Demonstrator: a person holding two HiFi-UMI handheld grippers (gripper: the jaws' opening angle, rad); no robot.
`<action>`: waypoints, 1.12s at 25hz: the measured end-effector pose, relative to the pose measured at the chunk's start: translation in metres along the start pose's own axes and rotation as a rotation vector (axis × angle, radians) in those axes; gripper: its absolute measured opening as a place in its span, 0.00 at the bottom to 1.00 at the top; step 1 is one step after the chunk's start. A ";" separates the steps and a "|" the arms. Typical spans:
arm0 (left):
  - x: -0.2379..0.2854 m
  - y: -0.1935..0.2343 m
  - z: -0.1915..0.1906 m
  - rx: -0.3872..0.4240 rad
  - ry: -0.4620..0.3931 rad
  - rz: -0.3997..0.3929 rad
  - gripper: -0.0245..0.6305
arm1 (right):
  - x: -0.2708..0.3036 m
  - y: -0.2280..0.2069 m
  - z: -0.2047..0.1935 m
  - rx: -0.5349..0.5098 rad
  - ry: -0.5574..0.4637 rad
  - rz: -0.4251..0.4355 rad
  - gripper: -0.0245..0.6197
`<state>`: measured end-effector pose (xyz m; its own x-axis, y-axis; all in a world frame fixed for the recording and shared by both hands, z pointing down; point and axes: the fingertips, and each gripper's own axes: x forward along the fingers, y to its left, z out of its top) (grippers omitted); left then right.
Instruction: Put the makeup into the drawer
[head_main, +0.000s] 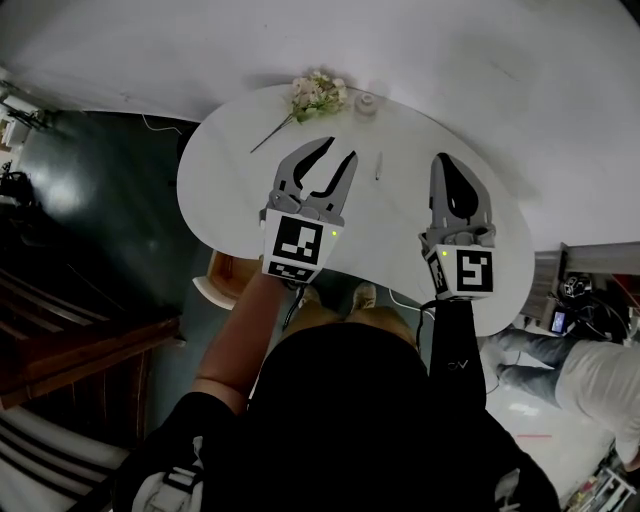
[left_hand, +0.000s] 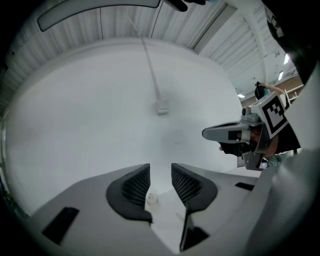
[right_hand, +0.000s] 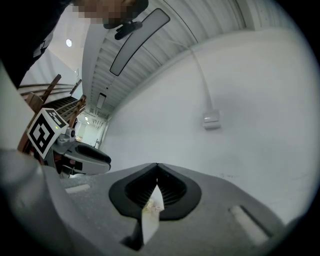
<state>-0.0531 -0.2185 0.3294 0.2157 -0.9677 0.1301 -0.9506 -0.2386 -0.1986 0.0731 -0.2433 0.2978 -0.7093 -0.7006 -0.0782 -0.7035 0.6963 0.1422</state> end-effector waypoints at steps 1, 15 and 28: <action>0.005 -0.004 -0.005 -0.006 0.013 -0.008 0.24 | -0.001 -0.002 -0.001 0.010 -0.002 -0.001 0.04; 0.098 -0.077 -0.140 -0.179 0.353 -0.147 0.24 | -0.009 -0.043 -0.031 0.054 0.049 -0.019 0.05; 0.164 -0.098 -0.257 -0.180 0.616 -0.099 0.29 | -0.029 -0.089 -0.087 0.050 0.182 -0.026 0.04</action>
<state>0.0183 -0.3332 0.6203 0.1874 -0.7053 0.6837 -0.9669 -0.2552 0.0017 0.1601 -0.2988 0.3733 -0.6742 -0.7319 0.0991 -0.7261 0.6814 0.0924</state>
